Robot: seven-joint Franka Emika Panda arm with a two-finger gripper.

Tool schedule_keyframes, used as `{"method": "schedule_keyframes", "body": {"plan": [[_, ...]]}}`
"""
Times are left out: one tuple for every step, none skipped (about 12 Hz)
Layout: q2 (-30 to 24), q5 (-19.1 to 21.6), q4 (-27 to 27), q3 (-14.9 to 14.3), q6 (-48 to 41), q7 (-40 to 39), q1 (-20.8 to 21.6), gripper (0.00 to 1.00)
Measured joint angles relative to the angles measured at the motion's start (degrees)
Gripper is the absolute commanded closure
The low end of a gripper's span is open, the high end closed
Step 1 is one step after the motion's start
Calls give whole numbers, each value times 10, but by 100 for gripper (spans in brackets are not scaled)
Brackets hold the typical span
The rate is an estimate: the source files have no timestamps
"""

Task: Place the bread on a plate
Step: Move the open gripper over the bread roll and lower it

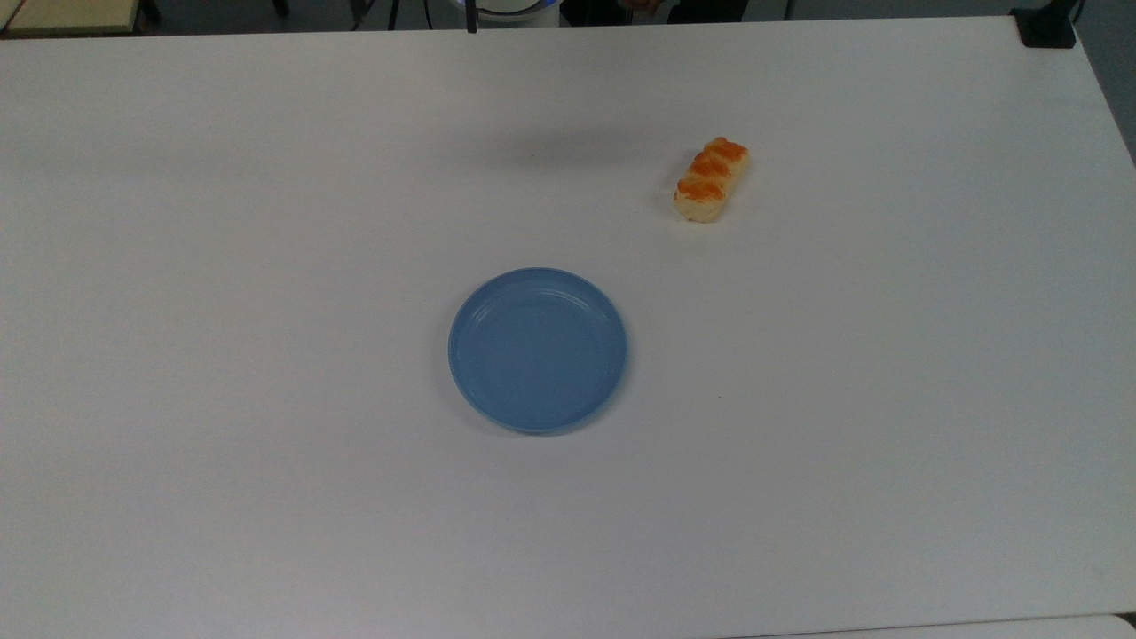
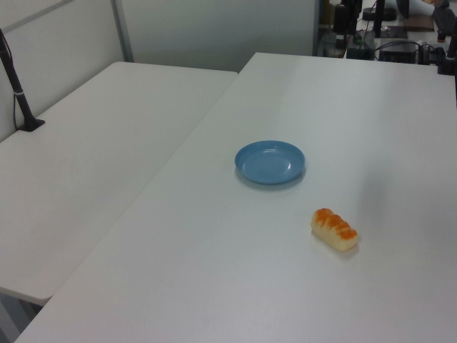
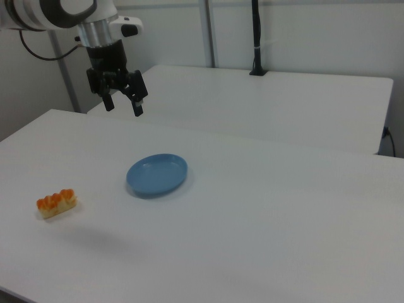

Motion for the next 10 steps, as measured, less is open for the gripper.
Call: {"method": "schedule_keyframes", "body": {"plan": [[0,0,-1,2,0,1,1,0],[0,0,-1,3,0,1,1,0],[0,0,-2,4,0,1,1,0],[0,0,-3,7,0,1,2,0],[0,0,-7,16,0,6,2,0],[0,0,-11,25,0,32,2,0],[0,0,-17,38,0,66,2,0],[-1,0,-27,54,0,101,3,0],[-2,0,-45,73,3,137,3,0],[-3,1,-66,93,19,172,3,0]]}}
